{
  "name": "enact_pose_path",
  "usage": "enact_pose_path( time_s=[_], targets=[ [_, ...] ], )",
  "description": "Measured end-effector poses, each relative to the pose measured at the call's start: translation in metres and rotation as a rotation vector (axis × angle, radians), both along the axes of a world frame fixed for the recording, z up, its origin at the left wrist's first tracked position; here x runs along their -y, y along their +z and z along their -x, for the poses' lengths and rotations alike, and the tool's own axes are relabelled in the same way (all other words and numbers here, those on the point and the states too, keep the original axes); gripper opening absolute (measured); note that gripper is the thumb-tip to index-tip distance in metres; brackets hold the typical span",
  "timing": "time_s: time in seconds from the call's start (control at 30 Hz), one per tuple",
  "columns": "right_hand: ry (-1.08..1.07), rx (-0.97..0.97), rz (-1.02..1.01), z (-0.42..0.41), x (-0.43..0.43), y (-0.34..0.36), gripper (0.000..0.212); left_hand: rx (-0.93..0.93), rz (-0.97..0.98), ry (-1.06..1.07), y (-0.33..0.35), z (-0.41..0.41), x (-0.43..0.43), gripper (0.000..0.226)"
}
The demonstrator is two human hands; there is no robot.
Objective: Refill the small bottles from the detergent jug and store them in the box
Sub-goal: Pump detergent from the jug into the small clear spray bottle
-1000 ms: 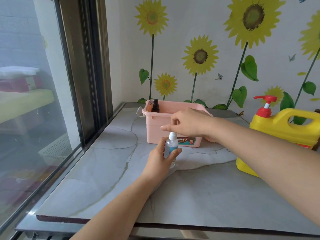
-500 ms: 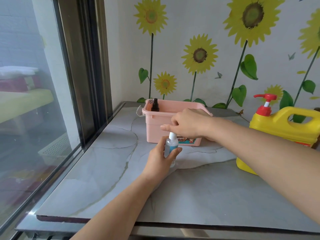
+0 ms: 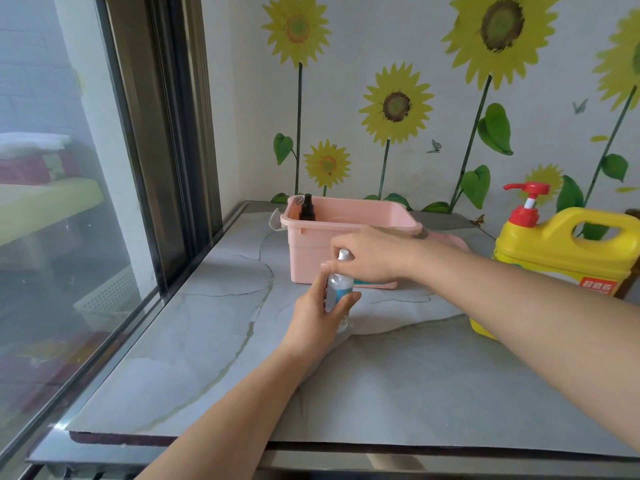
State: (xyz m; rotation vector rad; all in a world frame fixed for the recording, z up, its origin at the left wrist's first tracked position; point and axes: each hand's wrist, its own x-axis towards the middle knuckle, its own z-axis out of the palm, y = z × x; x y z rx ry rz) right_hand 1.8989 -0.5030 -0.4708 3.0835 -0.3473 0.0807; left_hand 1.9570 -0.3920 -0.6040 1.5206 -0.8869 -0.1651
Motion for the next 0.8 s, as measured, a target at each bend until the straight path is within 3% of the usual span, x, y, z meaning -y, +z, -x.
enact_pose_path(
  time_s=[0.07, 0.23, 0.37, 0.6, 0.7, 0.8],
  targets=[
    [0.047, -0.019, -0.133, -0.001, 0.004, -0.005, 0.024, 0.005, -0.005, 0.016, -0.001, -0.002, 0.000, 0.017],
    [0.033, 0.152, -0.378, 0.004, 0.003, -0.012, 0.025, 0.032, -0.067, 0.007, -0.001, -0.002, 0.003, 0.018],
    [-0.103, 0.210, -0.380, 0.009, -0.003, -0.017, 0.030, 0.208, -0.102, 0.114, -0.007, -0.006, 0.006, 0.022],
    [-0.220, 0.373, -0.682, 0.019, -0.009, -0.023, 0.029, 0.442, -0.142, 0.225, -0.001, -0.003, -0.002, 0.025],
    [-0.186, 0.476, -0.782, 0.023, -0.005, -0.012, 0.031, 0.377, -0.163, 0.112, 0.031, 0.001, -0.010, 0.020],
    [-0.036, 0.458, -1.028, 0.027, 0.008, 0.001, 0.025, 0.196, -0.196, -0.094, 0.067, 0.002, -0.018, 0.015]
  ],
)
